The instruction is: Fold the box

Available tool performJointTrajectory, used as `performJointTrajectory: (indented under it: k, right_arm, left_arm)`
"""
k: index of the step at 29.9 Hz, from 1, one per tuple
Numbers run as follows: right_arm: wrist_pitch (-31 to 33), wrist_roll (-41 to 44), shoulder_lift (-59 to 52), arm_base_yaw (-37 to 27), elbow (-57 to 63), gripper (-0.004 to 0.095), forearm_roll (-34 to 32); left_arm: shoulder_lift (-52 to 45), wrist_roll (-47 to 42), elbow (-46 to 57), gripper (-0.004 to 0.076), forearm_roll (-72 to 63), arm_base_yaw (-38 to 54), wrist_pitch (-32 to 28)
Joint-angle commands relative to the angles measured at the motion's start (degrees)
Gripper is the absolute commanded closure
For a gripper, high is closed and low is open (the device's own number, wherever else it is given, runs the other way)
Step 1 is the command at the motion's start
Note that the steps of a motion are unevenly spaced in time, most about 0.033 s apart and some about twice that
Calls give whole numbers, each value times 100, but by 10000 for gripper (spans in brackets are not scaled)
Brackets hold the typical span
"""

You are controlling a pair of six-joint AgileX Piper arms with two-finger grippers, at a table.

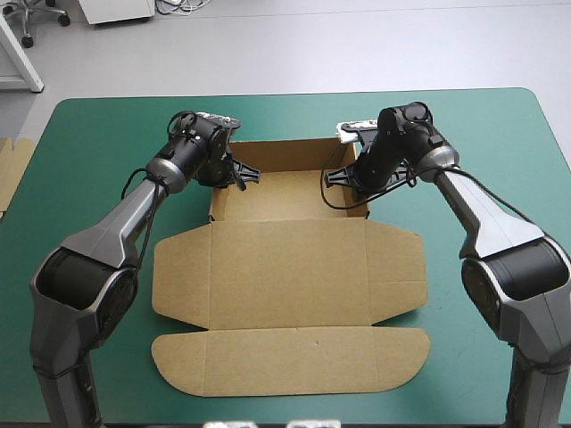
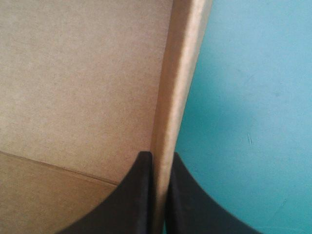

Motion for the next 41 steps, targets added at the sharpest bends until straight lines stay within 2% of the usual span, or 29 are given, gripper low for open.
performJointTrajectory:
  k: [1,4,11,14,24,31,41]
  right_arm:
    - [-278,-410,-39,-15,-18,915,-52]
    - [-252,-529,-39,-15,-18,840,-52]
    - [-212,-768,-39,-4,-18,461,-41]
    - [-262,-768,-39,-4,-32,380,-52]
    - [-225,-768,-51,-4,-779,379,-52]
    - [-20,-768,-51,-4,-1274,379,-121]
    - [-13,-747,-51,-4,-1286,379,-220]
  left_arm:
    - [-163,230,-140,730,60,-27,-464]
    - [-163,253,-140,687,60,-27,-474]
    - [-163,253,-140,551,36,-27,-529]
    - [-163,253,-140,512,36,-27,-584]
    - [-367,253,-140,359,36,-27,-1162]
    - [-500,253,-140,345,132,-27,-1311]
    - [-549,253,-261,342,314,-27,-1518]
